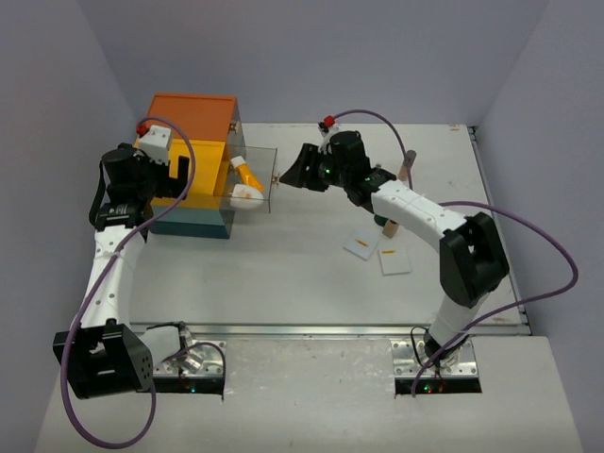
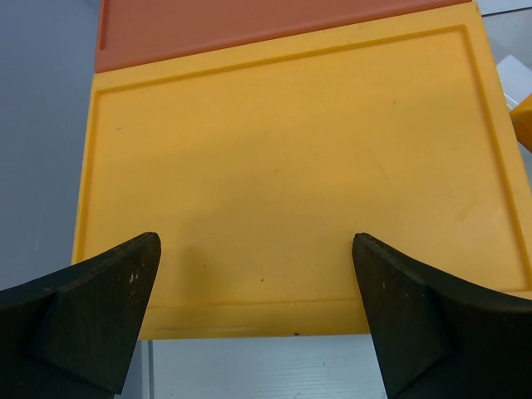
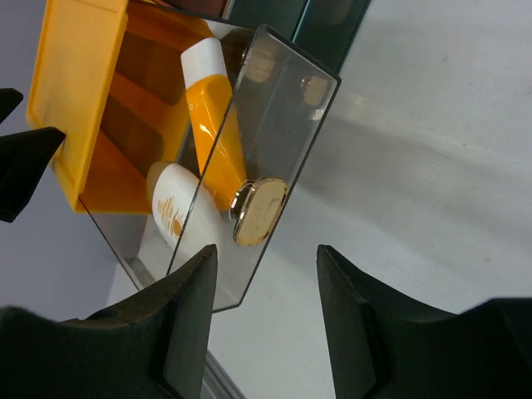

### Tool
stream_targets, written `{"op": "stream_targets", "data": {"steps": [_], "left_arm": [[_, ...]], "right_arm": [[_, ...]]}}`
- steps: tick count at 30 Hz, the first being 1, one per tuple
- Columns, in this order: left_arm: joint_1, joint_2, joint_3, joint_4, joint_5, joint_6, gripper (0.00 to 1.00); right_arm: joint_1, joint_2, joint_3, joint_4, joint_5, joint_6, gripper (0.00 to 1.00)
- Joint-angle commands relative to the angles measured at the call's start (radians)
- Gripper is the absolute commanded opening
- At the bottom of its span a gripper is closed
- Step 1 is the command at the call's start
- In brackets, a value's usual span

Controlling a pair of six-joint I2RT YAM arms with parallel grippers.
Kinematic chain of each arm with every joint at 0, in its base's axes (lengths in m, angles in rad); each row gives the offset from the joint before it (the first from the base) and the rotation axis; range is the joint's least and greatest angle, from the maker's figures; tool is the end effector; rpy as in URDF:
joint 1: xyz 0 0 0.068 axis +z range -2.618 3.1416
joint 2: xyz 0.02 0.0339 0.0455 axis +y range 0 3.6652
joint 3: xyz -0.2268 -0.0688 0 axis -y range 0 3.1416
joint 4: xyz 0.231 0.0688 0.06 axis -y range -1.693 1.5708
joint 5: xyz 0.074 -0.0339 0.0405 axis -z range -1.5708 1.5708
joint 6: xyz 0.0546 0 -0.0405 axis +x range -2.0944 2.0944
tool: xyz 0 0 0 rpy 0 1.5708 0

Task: Organize the makeup

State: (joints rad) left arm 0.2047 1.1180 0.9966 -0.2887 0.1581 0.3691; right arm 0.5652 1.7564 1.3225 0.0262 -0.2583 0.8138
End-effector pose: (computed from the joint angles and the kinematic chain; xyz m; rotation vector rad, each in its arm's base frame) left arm 0.2707 0.0474 0.2980 0.2650 1.9641 0.2168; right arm 0.3414 0.2330 0.2435 0.0842 2.1507 1.1117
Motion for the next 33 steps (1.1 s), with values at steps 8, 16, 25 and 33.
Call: {"op": "stream_targets", "data": {"steps": [8,16,25,33], "left_arm": [[0.013,0.003,-0.017,0.049,-0.024,0.010,1.00],[0.015,0.002,-0.047,0.062,-0.004,0.005,1.00],[0.013,-0.013,-0.069,0.061,0.012,0.012,1.00],[0.015,-0.022,-0.088,0.072,0.023,0.023,1.00]], "right_arm": [[0.009,0.155,0.055,0.262,-0.226,0.216,0.49],[0.064,0.297,0.240,0.217,-0.230,0.220,0.48],[0.127,0.501,0.510,0.160,-0.178,0.225,0.48],[0.151,0.585,0.644,0.125,-0.142,0.228,0.47]]}}
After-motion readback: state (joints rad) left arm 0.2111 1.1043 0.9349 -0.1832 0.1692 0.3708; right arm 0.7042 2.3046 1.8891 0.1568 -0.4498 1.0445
